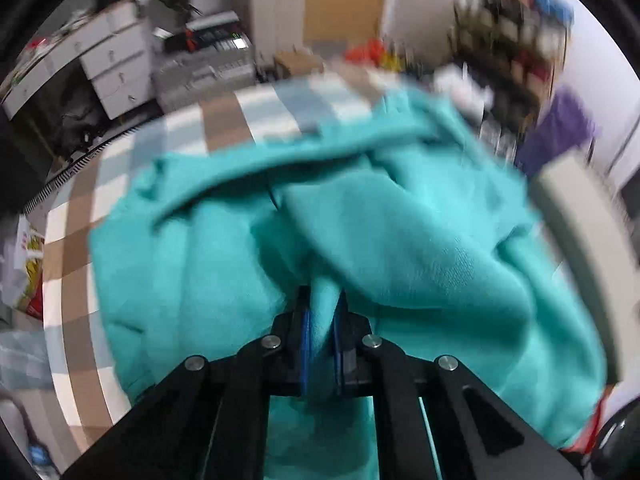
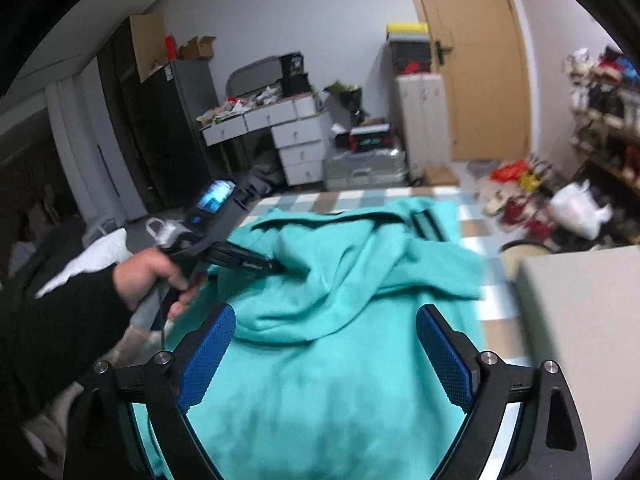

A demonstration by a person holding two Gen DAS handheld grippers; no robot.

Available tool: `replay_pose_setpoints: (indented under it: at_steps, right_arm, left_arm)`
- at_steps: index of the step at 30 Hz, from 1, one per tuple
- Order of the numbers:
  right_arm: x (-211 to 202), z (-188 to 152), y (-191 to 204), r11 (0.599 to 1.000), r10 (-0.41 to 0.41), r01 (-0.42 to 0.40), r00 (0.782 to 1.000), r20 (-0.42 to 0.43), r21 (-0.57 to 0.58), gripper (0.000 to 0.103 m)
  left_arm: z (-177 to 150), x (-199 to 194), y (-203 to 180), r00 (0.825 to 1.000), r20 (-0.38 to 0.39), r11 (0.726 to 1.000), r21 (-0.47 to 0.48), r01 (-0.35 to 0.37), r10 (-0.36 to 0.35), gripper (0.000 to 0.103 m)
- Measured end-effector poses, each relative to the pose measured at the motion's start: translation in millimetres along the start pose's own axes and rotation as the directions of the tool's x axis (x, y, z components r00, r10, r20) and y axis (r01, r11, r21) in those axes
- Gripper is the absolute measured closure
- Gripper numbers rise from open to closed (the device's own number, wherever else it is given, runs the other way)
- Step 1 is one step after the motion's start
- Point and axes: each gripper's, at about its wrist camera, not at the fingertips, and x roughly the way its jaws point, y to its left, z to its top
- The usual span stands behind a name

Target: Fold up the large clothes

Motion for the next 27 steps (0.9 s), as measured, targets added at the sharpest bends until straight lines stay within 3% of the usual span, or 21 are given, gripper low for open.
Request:
replay_pose_setpoints:
  at_steps: [4, 6, 7, 10, 12, 13, 15, 16, 18, 19, 21, 23, 24, 25, 26, 27]
  right_arm:
    - [51, 11, -6, 0.987, 0.083, -0.074, 0.995, -0.054, 0.143, 0.011]
    - [79, 14, -16, 0.955, 0.163, -0.133, 0.982, -0.095, 0.266, 0.011]
    - [90, 13, -21, 0.931, 0.208, -0.166, 0.973, -0.099, 0.324, 0.011]
    - [128, 1, -40, 0.790, 0.379, -0.276, 0.922, -0.081, 0.547, 0.011]
    - [147, -7, -46, 0.725, 0.423, -0.293, 0.904, -0.067, 0.624, 0.012]
    - [156, -12, -47, 0.731, 0.402, -0.259, 0.911, -0.091, 0.631, 0.015]
    - [170, -16, -43, 0.789, 0.332, -0.177, 0.928, -0.166, 0.588, 0.063]
    - [177, -20, -40, 0.823, 0.290, -0.134, 0.934, -0.206, 0.553, 0.067]
    - [180, -24, -36, 0.848, 0.253, -0.106, 0.942, -0.221, 0.520, 0.078]
    - [179, -25, -34, 0.867, 0.227, -0.093, 0.948, -0.222, 0.490, 0.082]
    - [173, -21, -31, 0.889, 0.204, -0.098, 0.959, -0.196, 0.446, 0.093]
    - [161, -9, -31, 0.910, 0.144, -0.069, 0.977, -0.157, 0.408, 0.094]
    - [150, 0, -29, 0.934, 0.089, -0.038, 0.988, -0.127, 0.355, 0.094]
    - [144, 5, -25, 0.949, 0.055, -0.017, 0.992, -0.115, 0.314, 0.094]
    - [138, 13, -20, 0.968, 0.022, 0.004, 0.995, -0.101, 0.249, 0.094]
    - [131, 23, -14, 0.982, -0.009, 0.025, 0.996, -0.088, 0.186, 0.095]
  left_arm:
    - [-4, -41, 14, 0.983, 0.134, 0.986, -0.090, 0.142, -0.129, 0.099]
    - [-13, -48, 23, 0.954, 0.195, 0.955, -0.149, 0.258, -0.227, 0.099]
    - [-16, -45, 23, 0.944, 0.209, 0.942, -0.168, 0.292, -0.255, 0.100]
    - [-27, -46, 31, 0.910, 0.277, 0.907, -0.201, 0.369, -0.309, 0.101]
    - [-29, -41, 32, 0.919, 0.287, 0.919, -0.206, 0.335, -0.270, 0.101]
    - [-32, -35, 29, 0.934, 0.268, 0.935, -0.201, 0.293, -0.235, 0.101]
    - [-36, -22, 24, 0.949, 0.224, 0.946, -0.188, 0.264, -0.220, 0.100]
    - [-39, -15, 20, 0.958, 0.182, 0.951, -0.178, 0.254, -0.222, 0.098]
    - [-42, 8, 9, 0.976, 0.085, 0.963, -0.164, 0.213, -0.202, 0.068]
    - [-43, 14, 5, 0.977, 0.064, 0.965, -0.153, 0.213, -0.206, 0.063]
    - [-42, 27, -3, 0.983, 0.036, 0.977, -0.112, 0.181, -0.178, 0.058]
    - [-40, 38, -5, 0.986, 0.015, 0.980, -0.104, 0.168, -0.168, 0.058]
    - [-39, 42, -5, 0.983, 0.006, 0.974, -0.131, 0.184, -0.185, 0.060]
    - [-39, 44, -3, 0.975, 0.016, 0.963, -0.157, 0.220, -0.221, 0.067]
    - [-37, 43, -3, 0.972, 0.024, 0.955, -0.184, 0.234, -0.234, 0.103]
    - [-32, 43, 0, 0.967, 0.030, 0.943, -0.218, 0.252, -0.252, 0.103]
